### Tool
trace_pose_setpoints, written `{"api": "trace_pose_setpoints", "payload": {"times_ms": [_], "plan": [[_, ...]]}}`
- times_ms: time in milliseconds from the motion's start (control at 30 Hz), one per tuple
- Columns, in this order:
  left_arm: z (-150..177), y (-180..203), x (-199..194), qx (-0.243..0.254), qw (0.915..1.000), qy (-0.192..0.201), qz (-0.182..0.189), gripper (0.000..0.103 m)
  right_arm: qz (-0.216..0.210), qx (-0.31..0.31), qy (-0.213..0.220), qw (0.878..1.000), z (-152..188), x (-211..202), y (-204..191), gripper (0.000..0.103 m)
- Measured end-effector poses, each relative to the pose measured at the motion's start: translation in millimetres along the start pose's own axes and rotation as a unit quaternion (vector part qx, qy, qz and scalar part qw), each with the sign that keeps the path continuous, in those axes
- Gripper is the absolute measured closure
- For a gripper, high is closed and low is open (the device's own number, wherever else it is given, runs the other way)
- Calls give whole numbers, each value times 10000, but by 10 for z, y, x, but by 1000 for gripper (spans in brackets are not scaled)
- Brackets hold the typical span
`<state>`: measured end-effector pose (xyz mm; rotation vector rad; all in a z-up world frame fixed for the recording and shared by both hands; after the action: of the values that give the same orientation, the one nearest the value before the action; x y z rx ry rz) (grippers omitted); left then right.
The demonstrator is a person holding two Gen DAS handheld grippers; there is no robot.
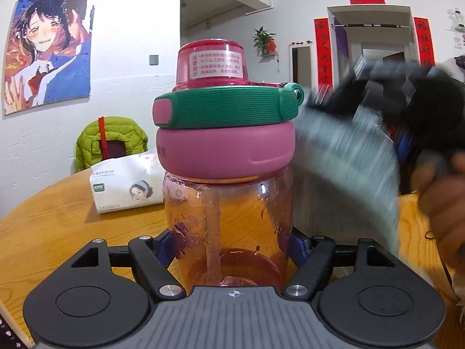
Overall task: Clean container
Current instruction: 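Drape the towel over the bottle lid and rub it, right gripper, then open the right gripper to release the towel onto the table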
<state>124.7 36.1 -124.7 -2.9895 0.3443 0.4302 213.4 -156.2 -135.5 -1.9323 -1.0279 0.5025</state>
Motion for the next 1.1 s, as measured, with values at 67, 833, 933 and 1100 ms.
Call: {"api": "trace_pose_setpoints", "payload": {"times_ms": [67, 833, 933, 1100], "plan": [[-2, 26, 12, 31, 10000, 13, 59, 32, -679, 505, 234, 9961, -56, -98, 43, 76], [12, 59, 28, 184, 9997, -85, -153, 29, 2879, -2340, -162, 9285, 84, 116, -206, 77], [15, 71, 17, 176, 9996, -102, -201, 29, 2853, -2140, -932, 9296, 142, 253, -81, 77], [10, 77, -14, 51, 9994, -228, -262, 30, 3068, -2492, -1272, 9097, 280, 358, -56, 74]]}}
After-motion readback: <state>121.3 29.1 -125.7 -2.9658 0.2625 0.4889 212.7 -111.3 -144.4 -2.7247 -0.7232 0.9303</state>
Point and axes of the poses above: each gripper's, at about its wrist camera, not at the fingertips, and x roughly the way its jaws point, y to its right, z to its underside, the point moved 2 cm from there along x, roughly the way its jaws point, and after that the axes turned 2 degrees about y, right-handed, at the moved point
